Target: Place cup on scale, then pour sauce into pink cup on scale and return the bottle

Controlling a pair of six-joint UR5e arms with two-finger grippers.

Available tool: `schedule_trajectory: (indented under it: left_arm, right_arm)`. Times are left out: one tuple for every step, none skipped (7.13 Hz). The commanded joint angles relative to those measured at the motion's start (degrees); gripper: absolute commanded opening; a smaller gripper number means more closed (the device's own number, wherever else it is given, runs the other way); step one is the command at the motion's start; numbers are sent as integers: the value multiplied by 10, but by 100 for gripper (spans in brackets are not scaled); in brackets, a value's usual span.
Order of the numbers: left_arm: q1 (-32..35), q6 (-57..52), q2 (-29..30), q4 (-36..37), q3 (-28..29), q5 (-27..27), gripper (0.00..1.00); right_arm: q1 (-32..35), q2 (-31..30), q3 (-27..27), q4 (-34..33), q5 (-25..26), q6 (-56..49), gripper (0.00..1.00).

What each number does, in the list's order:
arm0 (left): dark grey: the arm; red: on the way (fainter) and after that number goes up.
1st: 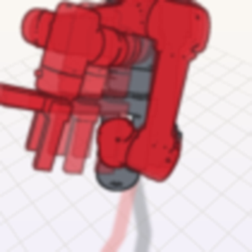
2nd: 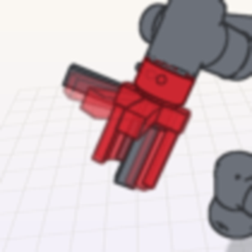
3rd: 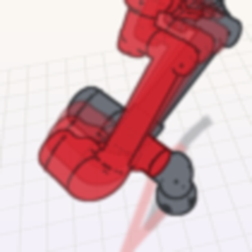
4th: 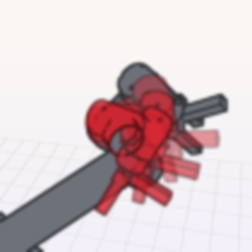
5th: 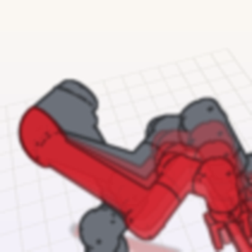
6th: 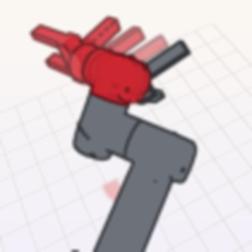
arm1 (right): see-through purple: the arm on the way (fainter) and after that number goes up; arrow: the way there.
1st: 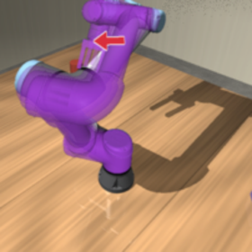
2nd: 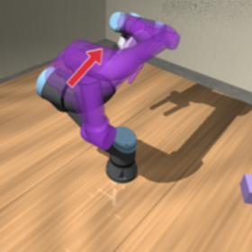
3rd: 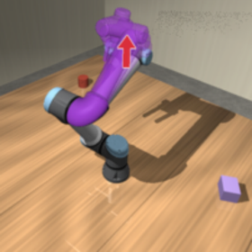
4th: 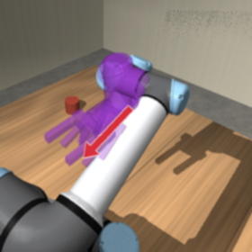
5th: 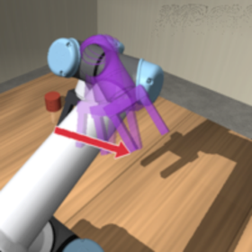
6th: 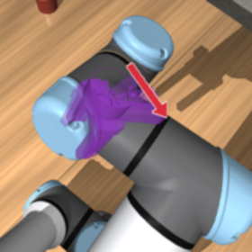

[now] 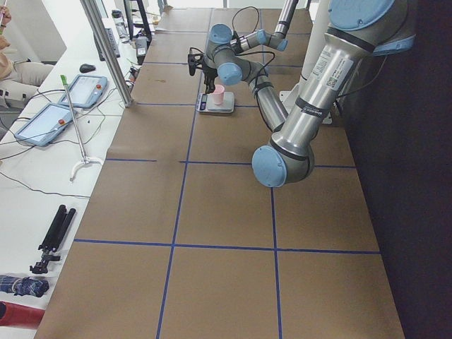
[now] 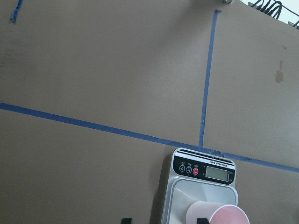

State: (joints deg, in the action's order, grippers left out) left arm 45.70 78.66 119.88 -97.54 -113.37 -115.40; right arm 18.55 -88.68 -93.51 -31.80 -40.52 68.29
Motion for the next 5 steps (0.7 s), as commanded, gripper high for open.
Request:
schedule_trajectory:
  left_arm:
    - [0, 0, 0, 13, -8, 0, 56]
    - [0, 0, 3, 22, -13, 0, 56]
    - [0, 0, 3, 22, -14, 0, 56]
    - [0, 1, 4, 22, -14, -1, 56]
    - [0, 2, 4, 23, -14, -1, 56]
  right_arm:
    - [0, -2, 2, 1, -1, -1, 100]
    - [1, -3, 0, 0, 0, -1, 100]
    - [0, -3, 4, 0, 1, -1, 100]
    - [-1, -3, 3, 0, 6, -1, 100]
    - [-13, -3, -1, 1, 25, -2, 100]
